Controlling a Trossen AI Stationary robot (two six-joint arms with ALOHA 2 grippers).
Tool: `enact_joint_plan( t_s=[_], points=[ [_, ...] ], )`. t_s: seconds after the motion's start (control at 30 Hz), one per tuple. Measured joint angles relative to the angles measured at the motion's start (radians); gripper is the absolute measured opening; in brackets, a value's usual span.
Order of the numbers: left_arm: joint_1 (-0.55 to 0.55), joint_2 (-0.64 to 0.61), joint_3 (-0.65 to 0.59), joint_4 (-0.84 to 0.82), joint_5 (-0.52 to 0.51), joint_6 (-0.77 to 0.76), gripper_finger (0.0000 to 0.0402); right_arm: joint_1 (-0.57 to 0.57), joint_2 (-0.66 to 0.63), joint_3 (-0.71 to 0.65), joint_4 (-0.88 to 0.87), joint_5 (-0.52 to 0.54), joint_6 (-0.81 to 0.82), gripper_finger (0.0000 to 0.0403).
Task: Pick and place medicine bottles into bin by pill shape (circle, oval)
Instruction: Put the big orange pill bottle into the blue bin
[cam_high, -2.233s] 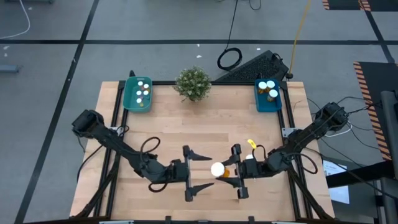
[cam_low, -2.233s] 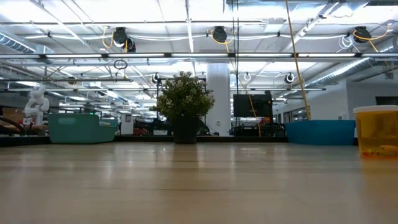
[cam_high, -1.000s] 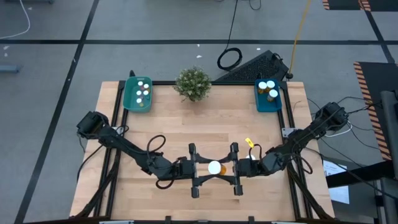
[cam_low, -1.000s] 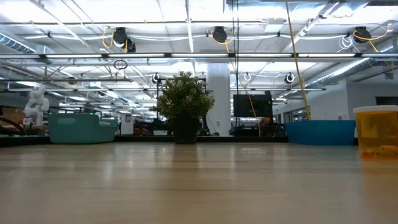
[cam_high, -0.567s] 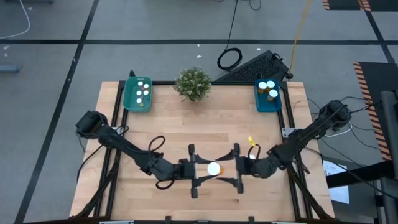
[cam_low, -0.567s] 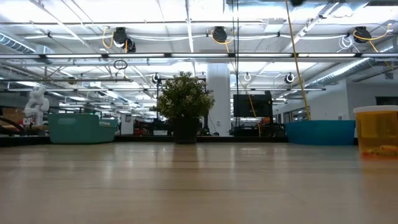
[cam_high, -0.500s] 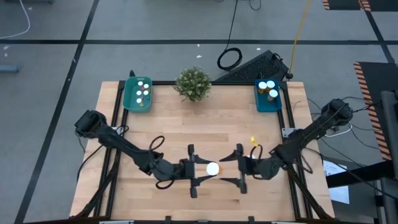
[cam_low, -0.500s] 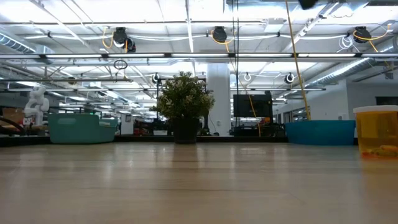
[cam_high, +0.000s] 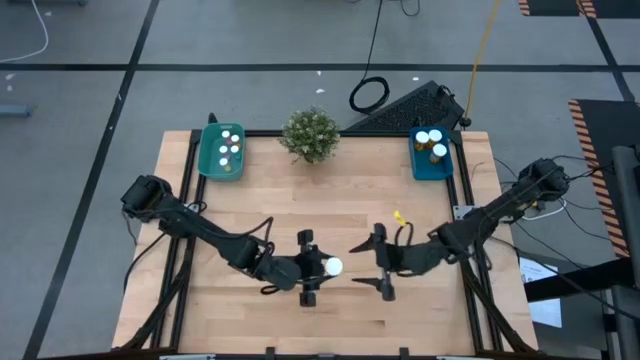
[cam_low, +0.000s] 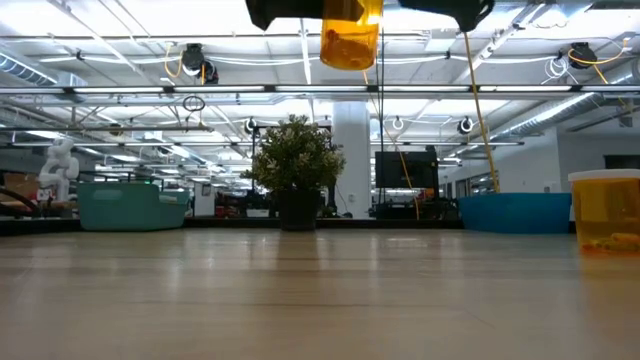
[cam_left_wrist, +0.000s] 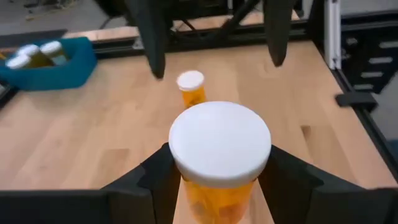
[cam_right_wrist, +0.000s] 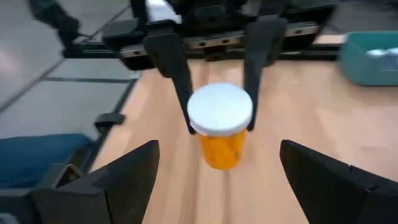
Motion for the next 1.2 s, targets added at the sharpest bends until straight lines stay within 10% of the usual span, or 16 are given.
enact_joint_plan(
  t_s=[0.77, 1.2],
  points=[
    [0.060, 0.014, -0.052, -0.101, 0.024, -0.158, 0.0191, -0.192, 0.232, 0.000, 0.174, -0.186, 0.074, 0.0323],
    [0.065, 0.026, -0.053, -0.105, 0.053, -0.169, 0.0191, -0.192, 0.245, 0.000, 0.205, -0.199, 0.022, 0.0250]
  ],
)
